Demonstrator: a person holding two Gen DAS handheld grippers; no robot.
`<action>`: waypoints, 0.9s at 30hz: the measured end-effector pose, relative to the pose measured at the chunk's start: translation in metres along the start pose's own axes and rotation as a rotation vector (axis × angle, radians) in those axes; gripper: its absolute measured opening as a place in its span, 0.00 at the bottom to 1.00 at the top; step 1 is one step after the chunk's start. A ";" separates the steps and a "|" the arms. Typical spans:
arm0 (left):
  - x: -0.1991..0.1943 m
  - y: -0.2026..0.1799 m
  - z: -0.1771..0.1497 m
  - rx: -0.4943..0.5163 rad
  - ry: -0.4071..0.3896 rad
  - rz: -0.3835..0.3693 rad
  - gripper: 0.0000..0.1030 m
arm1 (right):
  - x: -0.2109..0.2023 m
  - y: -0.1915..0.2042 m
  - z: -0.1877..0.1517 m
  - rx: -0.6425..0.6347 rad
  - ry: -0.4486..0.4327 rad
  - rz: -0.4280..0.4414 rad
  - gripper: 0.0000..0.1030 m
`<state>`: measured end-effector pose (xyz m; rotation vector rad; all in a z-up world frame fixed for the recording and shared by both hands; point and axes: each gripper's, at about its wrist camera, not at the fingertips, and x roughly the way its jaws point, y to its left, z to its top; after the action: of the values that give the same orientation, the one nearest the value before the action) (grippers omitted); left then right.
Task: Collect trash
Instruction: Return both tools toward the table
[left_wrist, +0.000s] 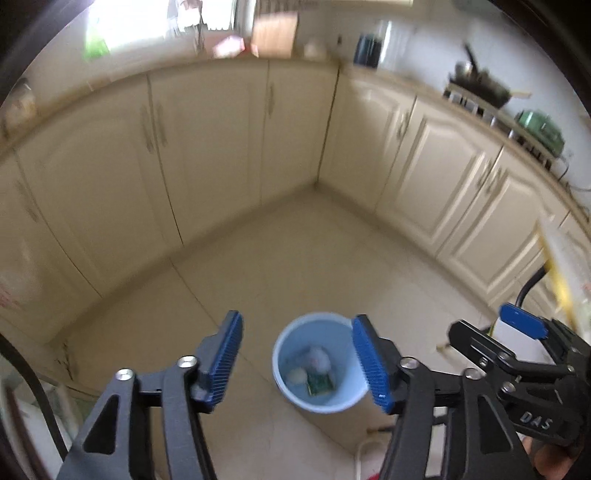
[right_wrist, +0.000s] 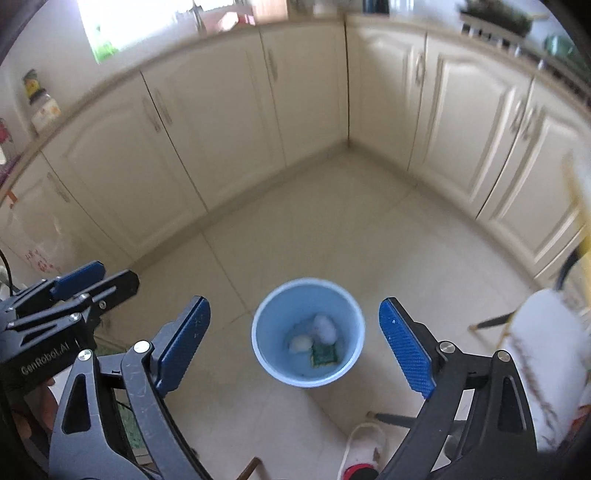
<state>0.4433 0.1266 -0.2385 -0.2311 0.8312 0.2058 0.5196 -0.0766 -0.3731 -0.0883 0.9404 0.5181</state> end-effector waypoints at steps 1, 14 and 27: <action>-0.028 -0.003 -0.005 -0.001 -0.052 0.005 0.70 | -0.022 0.004 0.001 -0.007 -0.041 -0.010 0.91; -0.237 -0.123 -0.076 0.112 -0.453 -0.045 0.99 | -0.294 0.031 -0.023 -0.048 -0.527 -0.206 1.00; -0.341 -0.161 -0.275 0.220 -0.708 -0.063 0.99 | -0.439 0.017 -0.106 0.037 -0.715 -0.339 1.00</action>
<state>0.0695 -0.1352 -0.1429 0.0302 0.1393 0.1203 0.2227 -0.2620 -0.0871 -0.0230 0.2242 0.1858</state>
